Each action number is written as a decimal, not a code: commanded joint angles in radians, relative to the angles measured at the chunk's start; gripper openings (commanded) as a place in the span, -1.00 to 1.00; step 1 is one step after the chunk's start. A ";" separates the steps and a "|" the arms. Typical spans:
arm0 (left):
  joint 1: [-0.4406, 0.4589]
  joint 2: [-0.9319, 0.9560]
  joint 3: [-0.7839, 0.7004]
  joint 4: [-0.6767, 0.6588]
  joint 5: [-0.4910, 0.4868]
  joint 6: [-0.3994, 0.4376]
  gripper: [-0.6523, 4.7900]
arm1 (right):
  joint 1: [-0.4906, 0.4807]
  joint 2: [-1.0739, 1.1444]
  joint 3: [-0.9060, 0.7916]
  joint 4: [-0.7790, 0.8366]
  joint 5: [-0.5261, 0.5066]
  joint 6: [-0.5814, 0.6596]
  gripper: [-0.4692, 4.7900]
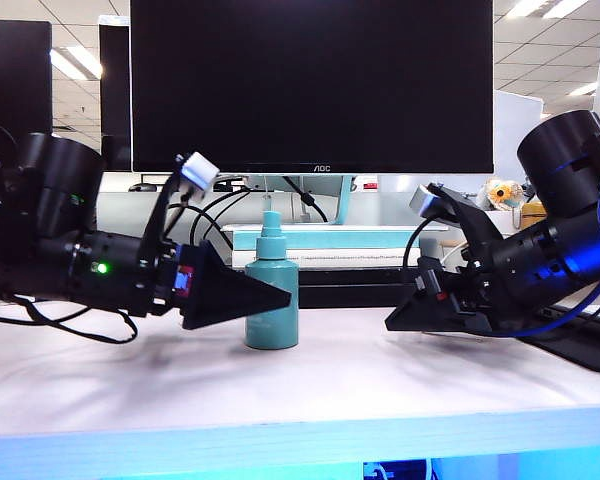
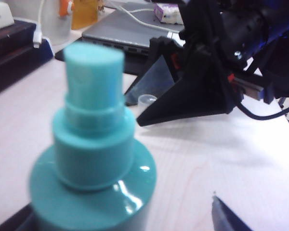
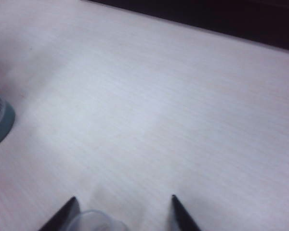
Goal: Pick up the sprayer with the left hand, pick up its lid with the right hand then put the lid on the sprayer.
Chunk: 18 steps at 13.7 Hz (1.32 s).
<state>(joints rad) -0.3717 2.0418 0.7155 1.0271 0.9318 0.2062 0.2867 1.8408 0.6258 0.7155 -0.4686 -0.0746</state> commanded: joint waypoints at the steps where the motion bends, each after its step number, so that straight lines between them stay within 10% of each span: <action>1: -0.011 0.016 0.011 0.010 -0.012 0.003 0.88 | 0.002 -0.001 0.000 -0.015 -0.005 0.004 -0.32; 6: -0.011 0.016 0.011 0.026 -0.041 0.003 0.23 | 0.001 -0.003 0.000 0.060 -0.006 0.071 -0.38; 15: -0.012 0.016 0.017 0.028 -0.021 0.005 0.24 | 0.002 -0.274 0.039 0.053 -0.201 0.368 -0.38; 18: -0.044 0.016 0.019 0.028 0.041 0.008 0.26 | 0.063 -0.308 0.171 -0.219 -0.315 0.351 -0.38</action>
<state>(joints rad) -0.4030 2.0609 0.7269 1.0351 0.9539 0.2092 0.3367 1.5352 0.7784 0.5529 -0.7696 0.3073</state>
